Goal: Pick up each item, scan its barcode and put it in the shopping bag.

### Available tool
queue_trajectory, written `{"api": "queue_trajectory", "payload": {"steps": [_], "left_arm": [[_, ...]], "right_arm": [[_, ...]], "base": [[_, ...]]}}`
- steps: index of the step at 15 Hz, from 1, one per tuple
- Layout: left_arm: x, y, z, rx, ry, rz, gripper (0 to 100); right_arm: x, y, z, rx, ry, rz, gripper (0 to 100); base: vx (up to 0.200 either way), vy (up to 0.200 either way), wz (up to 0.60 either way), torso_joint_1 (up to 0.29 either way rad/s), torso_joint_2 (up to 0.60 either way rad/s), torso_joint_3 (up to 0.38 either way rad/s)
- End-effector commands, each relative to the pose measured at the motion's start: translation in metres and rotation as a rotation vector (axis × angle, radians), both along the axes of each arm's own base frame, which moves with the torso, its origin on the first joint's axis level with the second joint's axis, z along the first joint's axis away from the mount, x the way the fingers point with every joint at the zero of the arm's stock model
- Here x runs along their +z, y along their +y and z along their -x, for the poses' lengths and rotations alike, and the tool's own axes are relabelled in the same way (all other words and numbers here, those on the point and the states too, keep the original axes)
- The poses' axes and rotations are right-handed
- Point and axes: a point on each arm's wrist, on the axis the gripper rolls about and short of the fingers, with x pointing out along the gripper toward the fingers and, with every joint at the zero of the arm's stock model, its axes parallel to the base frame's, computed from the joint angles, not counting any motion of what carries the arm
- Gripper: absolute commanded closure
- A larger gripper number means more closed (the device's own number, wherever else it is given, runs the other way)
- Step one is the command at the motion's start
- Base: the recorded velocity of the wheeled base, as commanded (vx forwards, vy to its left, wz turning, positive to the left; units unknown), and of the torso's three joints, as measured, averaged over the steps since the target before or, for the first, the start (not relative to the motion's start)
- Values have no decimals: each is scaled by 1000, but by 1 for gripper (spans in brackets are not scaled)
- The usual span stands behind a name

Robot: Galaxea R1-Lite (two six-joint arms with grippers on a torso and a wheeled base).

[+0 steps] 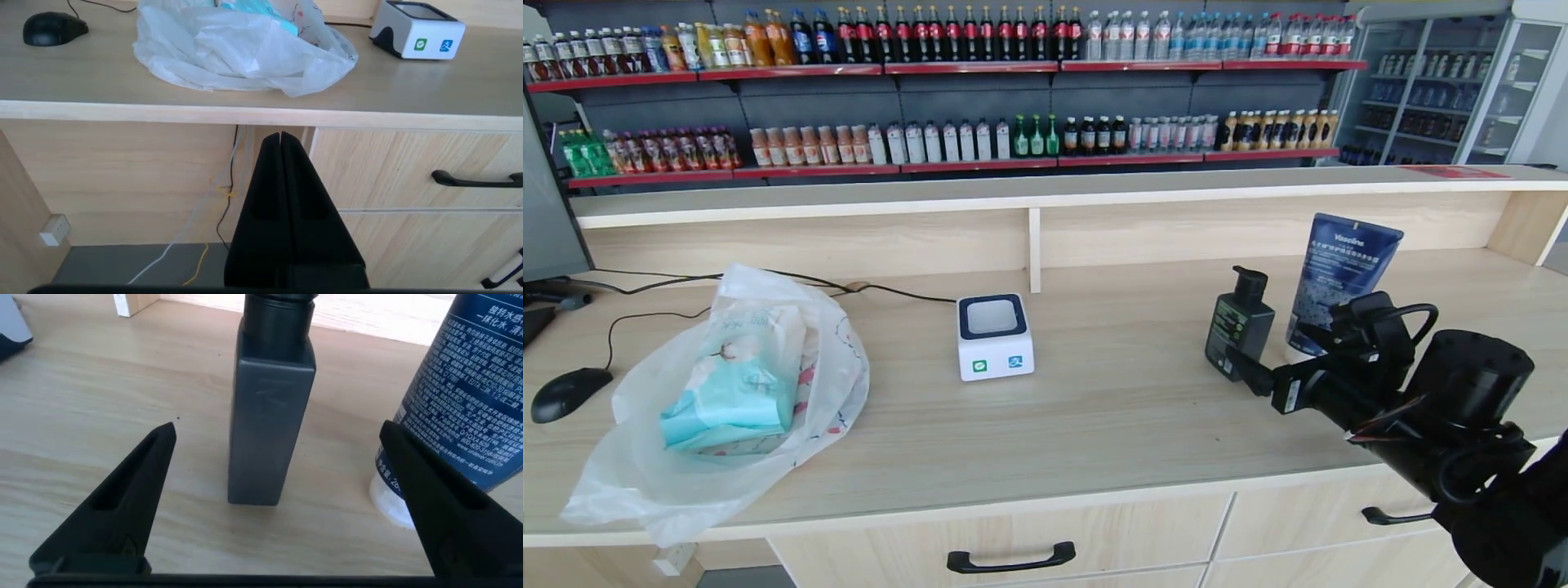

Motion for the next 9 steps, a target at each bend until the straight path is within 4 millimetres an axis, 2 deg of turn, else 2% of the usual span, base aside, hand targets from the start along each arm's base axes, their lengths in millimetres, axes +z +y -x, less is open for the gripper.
{"api": "queue_trajectory", "payload": {"steps": [1, 9], "left_arm": [[0, 0, 0, 0, 0, 0, 100], [0, 0, 0, 0, -2, 0, 100]], "right_arm": [[-3, 3, -15, 1, -8, -7, 0], [-6, 8, -36, 1, -22, -62, 0]], "base": [[0, 0, 0, 0, 0, 0], [0, 0, 0, 0, 0, 0]]}}
